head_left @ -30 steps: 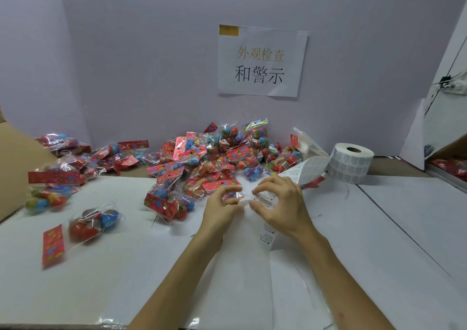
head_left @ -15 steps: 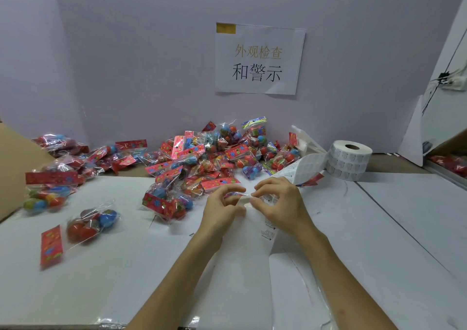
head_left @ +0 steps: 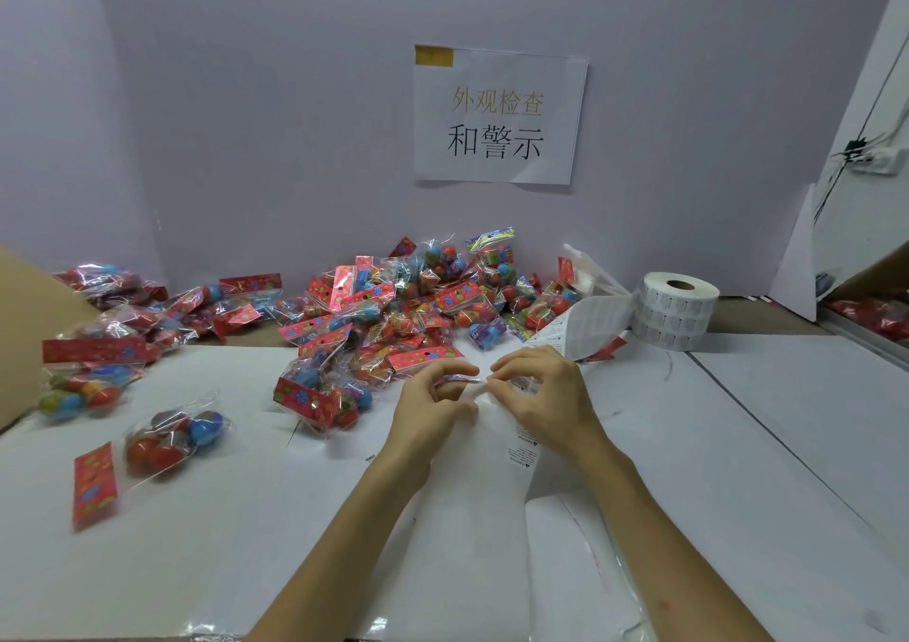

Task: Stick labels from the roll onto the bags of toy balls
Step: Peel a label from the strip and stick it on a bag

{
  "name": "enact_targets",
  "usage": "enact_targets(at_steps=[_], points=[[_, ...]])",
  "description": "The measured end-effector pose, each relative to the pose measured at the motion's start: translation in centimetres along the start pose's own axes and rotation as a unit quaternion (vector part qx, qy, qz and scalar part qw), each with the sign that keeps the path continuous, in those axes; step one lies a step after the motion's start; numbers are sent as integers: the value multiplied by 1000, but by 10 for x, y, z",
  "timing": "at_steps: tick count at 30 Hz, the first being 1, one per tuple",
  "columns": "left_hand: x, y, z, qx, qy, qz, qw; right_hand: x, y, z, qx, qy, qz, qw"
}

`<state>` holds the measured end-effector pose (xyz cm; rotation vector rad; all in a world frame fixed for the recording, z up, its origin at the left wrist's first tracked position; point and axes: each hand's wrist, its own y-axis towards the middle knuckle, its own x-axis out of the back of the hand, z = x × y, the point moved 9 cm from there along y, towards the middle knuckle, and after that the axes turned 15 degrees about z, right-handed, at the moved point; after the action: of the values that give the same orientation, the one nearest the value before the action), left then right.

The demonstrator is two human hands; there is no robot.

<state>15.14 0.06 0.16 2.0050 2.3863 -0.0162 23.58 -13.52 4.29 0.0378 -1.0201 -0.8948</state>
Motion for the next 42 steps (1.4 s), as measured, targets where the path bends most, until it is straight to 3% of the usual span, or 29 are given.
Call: enact_targets(at_steps=[11,18,25,42], points=[[-2,-2,-1,8,2,8,1000,3,-2,-1,-15,9,0,1000],[-5,-1,3,23,1,18,1000,20,-4,-14,-29,47,-45,997],[0,-1,0,4,14,12,1000,-5,2,-8,-11,34,76,996],[-14,4,3,13,41,81,996,10,0,-21,-48,62,-8,997]])
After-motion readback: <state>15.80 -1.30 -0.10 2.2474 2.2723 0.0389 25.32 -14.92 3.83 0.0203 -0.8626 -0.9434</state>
